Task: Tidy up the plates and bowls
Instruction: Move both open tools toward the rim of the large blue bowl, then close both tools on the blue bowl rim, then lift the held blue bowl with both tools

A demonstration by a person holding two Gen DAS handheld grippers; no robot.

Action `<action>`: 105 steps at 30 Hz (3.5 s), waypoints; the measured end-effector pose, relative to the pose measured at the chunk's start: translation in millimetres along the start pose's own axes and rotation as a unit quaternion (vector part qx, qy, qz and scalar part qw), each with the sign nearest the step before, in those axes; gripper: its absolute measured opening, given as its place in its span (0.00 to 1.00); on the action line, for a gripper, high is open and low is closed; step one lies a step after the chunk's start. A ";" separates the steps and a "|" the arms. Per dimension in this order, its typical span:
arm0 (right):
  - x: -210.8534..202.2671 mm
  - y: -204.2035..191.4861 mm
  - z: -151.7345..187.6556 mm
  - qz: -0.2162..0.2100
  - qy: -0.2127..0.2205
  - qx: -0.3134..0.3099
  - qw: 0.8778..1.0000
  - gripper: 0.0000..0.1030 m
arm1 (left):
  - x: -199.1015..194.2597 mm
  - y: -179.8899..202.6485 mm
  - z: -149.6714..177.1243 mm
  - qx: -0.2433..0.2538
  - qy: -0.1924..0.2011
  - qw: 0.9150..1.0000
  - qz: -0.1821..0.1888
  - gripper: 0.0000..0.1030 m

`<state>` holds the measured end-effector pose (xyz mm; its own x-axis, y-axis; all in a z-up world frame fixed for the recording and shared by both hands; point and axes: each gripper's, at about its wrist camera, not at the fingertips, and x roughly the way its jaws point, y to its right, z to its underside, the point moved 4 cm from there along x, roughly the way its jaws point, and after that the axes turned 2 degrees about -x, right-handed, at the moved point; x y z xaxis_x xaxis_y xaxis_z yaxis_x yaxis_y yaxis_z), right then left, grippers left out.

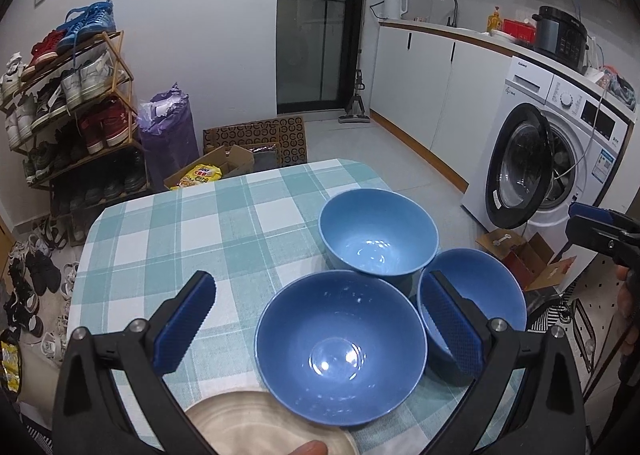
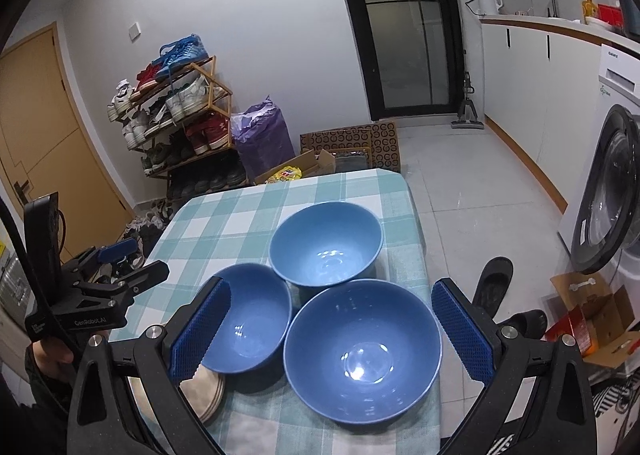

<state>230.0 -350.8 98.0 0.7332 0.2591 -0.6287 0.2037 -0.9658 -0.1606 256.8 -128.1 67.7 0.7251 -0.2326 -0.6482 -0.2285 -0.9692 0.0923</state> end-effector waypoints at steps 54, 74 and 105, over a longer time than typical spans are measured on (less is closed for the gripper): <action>190.1 54.4 -7.2 -0.022 -0.136 0.064 0.988 0.75 | 160.9 7.8 -19.7 0.021 -0.104 0.994 -0.007 0.91; 218.8 42.0 -0.7 -0.007 -0.162 0.042 0.986 0.38 | 185.2 8.9 -7.7 0.019 -0.139 0.990 0.016 0.32; 201.2 38.9 -1.3 0.022 -0.146 0.018 0.989 0.19 | 174.5 10.5 -12.8 0.019 -0.120 0.992 0.012 0.16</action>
<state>386.3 -336.2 -33.8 0.5216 0.2085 -0.8273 0.1492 -0.9770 -0.1521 389.2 -179.9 -34.7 0.5437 -0.2251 -0.8085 -0.2718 -0.9587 0.0841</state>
